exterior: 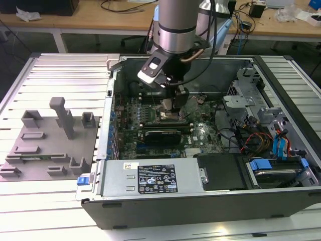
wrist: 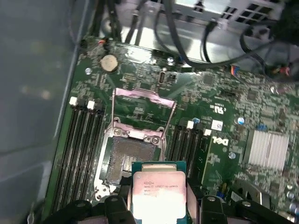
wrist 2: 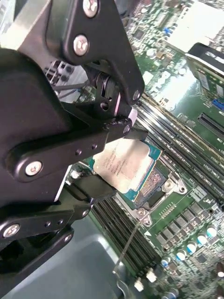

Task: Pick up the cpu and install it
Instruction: 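Place the cpu into insertion slot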

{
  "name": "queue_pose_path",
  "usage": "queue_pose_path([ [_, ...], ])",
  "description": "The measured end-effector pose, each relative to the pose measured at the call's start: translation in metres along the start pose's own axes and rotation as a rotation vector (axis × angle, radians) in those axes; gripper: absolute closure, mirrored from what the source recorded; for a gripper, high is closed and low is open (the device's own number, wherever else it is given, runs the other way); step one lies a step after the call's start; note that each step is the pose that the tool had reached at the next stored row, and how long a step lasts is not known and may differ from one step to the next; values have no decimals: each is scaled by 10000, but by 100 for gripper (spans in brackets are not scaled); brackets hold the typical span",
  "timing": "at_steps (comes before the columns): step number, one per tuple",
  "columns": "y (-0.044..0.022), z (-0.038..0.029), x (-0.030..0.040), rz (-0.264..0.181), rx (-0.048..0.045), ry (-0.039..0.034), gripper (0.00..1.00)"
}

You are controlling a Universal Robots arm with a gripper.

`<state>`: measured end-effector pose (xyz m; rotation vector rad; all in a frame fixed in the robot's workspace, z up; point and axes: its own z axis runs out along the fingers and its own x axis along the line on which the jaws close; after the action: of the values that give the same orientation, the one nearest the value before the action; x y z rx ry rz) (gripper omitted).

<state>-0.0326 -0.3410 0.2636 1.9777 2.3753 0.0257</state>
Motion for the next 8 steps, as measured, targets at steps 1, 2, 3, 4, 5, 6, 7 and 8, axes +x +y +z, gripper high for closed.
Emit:
queue_pose_path([
  [1, 0, 1, 0, 154, 4, -7, 45],
  [2, 0, 2, 0, 318, 9, -14, 45],
  [3, 0, 3, 0, 619, 17, -29, 45],
  [4, 0, 5, 0, 875, 25, -40, 45],
  [5, 0, 6, 0, 1045, 29, -47, 45],
  [6, 0, 8, 0, 1274, 36, -58, 45],
  [7, 0, 10, 0, 1548, 44, -70, 45],
  [8, -1, 13, 0, 1763, 49, -80, 45],
])
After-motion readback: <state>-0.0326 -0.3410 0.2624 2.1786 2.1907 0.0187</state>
